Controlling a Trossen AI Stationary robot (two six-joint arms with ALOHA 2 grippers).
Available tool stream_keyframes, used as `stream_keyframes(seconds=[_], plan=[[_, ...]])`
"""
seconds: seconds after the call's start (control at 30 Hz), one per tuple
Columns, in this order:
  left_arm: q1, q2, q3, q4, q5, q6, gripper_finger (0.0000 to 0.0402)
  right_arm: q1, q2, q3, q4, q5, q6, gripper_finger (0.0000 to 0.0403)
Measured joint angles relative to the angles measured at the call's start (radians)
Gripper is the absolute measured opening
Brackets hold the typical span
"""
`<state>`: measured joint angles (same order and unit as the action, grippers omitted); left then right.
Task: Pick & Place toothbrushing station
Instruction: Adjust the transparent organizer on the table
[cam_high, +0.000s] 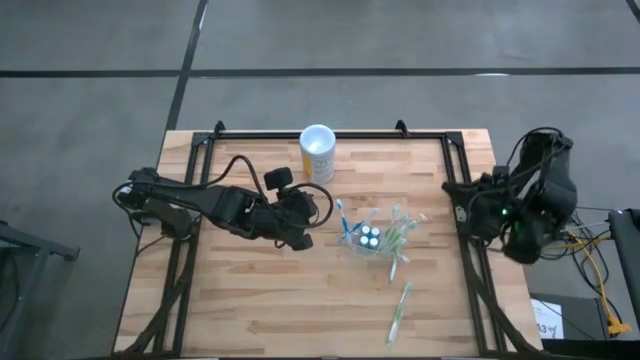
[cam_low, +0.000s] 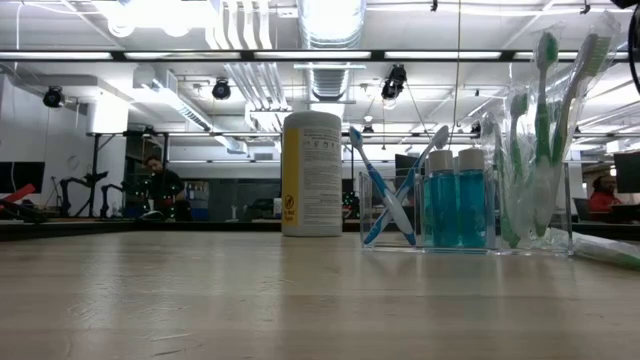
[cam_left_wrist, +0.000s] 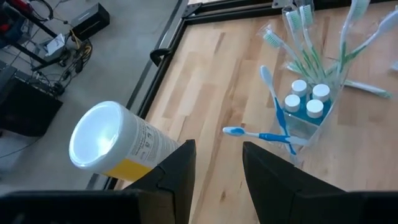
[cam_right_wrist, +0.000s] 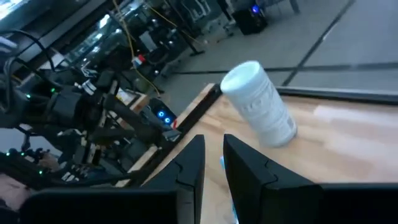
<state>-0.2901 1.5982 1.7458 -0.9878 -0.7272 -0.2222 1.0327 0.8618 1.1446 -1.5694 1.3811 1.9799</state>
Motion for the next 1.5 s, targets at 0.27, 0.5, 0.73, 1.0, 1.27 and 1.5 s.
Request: stream_keyframes(seconds=[0.27,0.5,0.73,1.0,1.27,1.5], plan=[[0.0,0.0,0.0,0.0,-0.195,-0.095,0.0138,0.0,-0.064,0.054,0.018,0.005,-0.248,0.0056],[0.0,0.002,0.0,0.091,-0.097,-0.196,0.0138,0.001,-0.062,0.122,0.033,0.061,-0.542,0.0056],[0.005,0.068,0.0,0.371,0.151,-0.121,0.0137,0.001,-0.063,0.169,0.033,0.063,-0.655,0.0056],[0.088,0.141,-0.001,0.253,0.077,-0.875,0.0135,0.001,-0.056,0.162,0.035,0.062,-0.622,0.0056],[0.151,0.146,0.0,0.104,0.197,-0.943,0.011,0.001,-0.054,0.16,0.035,0.062,-0.621,0.0056],[0.152,0.169,0.0,0.11,0.308,-0.948,0.0087,0.001,-0.053,0.16,0.035,0.062,-0.622,0.0056]])
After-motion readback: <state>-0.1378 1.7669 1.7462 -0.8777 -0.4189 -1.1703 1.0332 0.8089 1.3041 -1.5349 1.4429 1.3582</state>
